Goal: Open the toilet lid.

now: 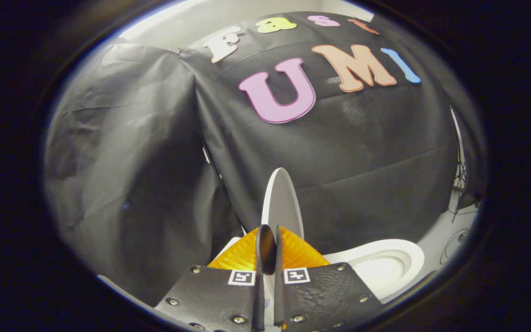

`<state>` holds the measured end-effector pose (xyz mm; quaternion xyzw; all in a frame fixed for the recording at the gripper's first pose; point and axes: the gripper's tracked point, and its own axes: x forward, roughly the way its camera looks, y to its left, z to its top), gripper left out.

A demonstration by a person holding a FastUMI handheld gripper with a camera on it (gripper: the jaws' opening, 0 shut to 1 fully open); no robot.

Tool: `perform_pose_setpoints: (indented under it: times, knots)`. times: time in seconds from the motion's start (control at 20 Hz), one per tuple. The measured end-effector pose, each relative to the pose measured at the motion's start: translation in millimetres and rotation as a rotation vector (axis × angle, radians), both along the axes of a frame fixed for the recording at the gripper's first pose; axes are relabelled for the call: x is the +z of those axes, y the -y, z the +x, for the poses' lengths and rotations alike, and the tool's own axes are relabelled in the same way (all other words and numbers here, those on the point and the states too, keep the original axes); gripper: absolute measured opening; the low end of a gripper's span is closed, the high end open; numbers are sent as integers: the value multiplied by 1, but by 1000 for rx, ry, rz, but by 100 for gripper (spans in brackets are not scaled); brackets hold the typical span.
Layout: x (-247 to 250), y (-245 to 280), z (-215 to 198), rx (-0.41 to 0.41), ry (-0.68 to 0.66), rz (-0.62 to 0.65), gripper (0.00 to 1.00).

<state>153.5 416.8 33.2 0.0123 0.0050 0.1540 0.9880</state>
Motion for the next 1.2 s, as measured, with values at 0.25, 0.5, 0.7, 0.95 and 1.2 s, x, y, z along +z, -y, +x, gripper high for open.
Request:
perform_pose_setpoints:
  times: [0.25, 0.5, 0.7, 0.95, 1.2]
  knots:
    - [-8, -30, -3, 43, 4, -24, 8]
    - [-14, -53, -5, 94, 3, -24, 8]
    - [-18, -63, -4, 115, 5, -74, 9]
    - [-31, -87, -7, 152, -3, -129, 9]
    - [-36, -98, -8, 161, -4, -140, 9]
